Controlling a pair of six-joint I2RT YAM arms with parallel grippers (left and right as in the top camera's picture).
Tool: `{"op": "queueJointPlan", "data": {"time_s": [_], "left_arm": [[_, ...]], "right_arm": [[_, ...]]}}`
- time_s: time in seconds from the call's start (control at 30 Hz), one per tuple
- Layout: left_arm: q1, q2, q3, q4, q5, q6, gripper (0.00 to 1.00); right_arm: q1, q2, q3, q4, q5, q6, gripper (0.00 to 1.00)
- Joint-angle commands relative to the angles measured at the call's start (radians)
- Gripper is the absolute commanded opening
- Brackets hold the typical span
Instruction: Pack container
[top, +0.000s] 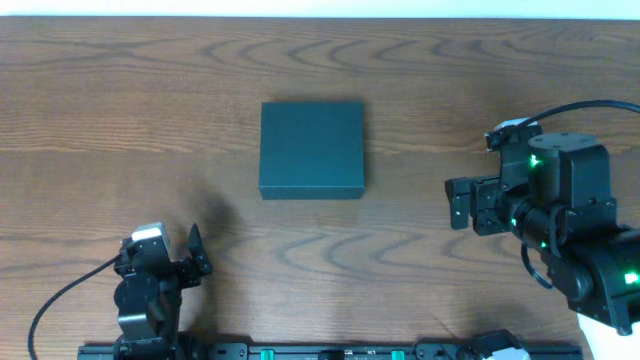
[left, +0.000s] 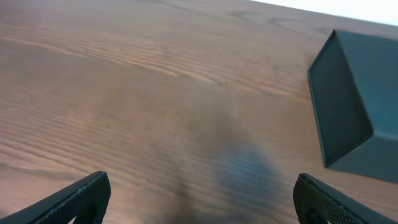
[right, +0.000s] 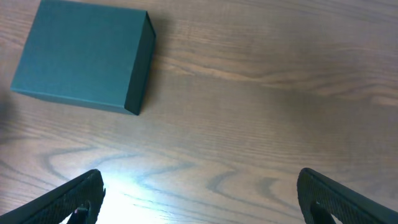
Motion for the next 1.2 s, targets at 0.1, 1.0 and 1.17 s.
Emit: {"op": "queueJointPlan", "data": {"time_s": [0.1, 1.0, 1.17], "left_arm": [[-0.003, -0.011, -0.036, 0.023, -0.003, 0.004, 0.95], [-0.003, -0.01, -0.036, 0.022, -0.002, 0.034, 0.95], [-0.003, -0.01, -0.036, 0.023, -0.002, 0.034, 0.95]], "right_arm": [[0.005, 0.0, 0.002, 0.0, 0.0, -0.009, 0.99], [0.005, 0.0, 0.002, 0.0, 0.0, -0.009, 0.99], [0.005, 0.0, 0.002, 0.0, 0.0, -0.009, 0.99]]}}
